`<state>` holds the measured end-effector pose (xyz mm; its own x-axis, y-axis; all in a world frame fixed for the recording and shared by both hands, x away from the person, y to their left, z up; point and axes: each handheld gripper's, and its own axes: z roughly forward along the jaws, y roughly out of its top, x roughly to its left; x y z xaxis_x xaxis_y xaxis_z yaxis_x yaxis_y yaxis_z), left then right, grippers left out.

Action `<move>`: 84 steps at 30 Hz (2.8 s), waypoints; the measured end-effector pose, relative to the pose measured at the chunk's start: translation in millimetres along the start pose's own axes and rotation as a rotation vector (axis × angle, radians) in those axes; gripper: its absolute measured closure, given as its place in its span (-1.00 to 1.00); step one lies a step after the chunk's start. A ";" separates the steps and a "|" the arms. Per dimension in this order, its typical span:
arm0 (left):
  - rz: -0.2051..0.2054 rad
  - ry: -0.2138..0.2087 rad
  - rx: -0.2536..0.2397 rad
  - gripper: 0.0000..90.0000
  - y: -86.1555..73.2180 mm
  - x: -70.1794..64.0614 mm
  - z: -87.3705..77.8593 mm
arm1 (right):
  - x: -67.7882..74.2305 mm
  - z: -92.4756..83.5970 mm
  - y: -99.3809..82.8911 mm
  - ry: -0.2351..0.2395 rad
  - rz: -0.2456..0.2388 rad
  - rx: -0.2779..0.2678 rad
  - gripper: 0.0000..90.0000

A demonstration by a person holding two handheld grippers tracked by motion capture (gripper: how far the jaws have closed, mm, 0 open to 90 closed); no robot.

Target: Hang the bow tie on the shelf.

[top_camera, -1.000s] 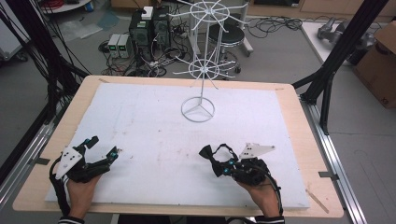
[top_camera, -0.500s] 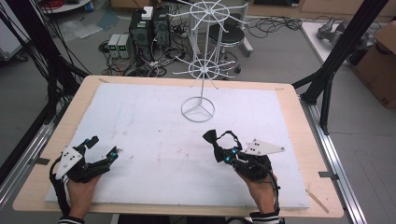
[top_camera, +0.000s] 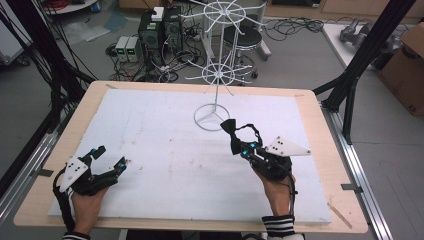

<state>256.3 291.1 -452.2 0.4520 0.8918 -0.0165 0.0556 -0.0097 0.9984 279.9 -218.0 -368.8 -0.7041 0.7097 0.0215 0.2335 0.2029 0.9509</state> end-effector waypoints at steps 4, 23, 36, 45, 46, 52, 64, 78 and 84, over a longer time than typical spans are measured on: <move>0.000 0.000 0.000 -0.63 0.0 0.0 0.0 | -1.6 2.9 9.3 -0.021 -0.008 -0.026 0.90; -0.003 0.000 0.002 -0.63 0.0 0.4 0.0 | -8.4 12.6 47.0 -0.071 -0.007 -0.097 0.90; -0.007 -0.002 0.002 -0.63 0.1 0.9 0.2 | -14.9 23.1 72.2 -0.089 -0.026 -0.112 0.90; -0.010 -0.002 0.000 -0.63 0.0 1.0 0.3 | -18.4 37.5 81.5 -0.087 -0.028 -0.108 0.90; -0.010 -0.002 0.003 -0.63 0.1 1.1 0.1 | -18.7 38.8 82.4 -0.088 -0.028 -0.103 0.90; -0.009 -0.003 0.003 -0.63 0.1 1.1 0.1 | -21.4 50.7 83.6 -0.093 -0.035 -0.078 0.90; -0.016 -0.003 -0.001 -0.63 0.0 1.5 0.3 | -29.6 69.4 78.3 -0.105 -0.015 -0.041 0.90; -0.012 -0.005 0.000 -0.63 0.0 1.6 0.0 | -34.2 86.8 72.1 -0.103 0.005 0.003 0.89; -0.015 -0.005 -0.001 -0.63 0.0 1.6 -0.1 | -35.8 90.9 70.2 -0.103 0.013 0.018 0.89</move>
<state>257.0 292.5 -452.3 0.4556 0.8896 -0.0314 0.0611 0.0039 0.9981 382.4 -167.9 -330.9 -0.6287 0.7776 0.0010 0.2546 0.2046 0.9452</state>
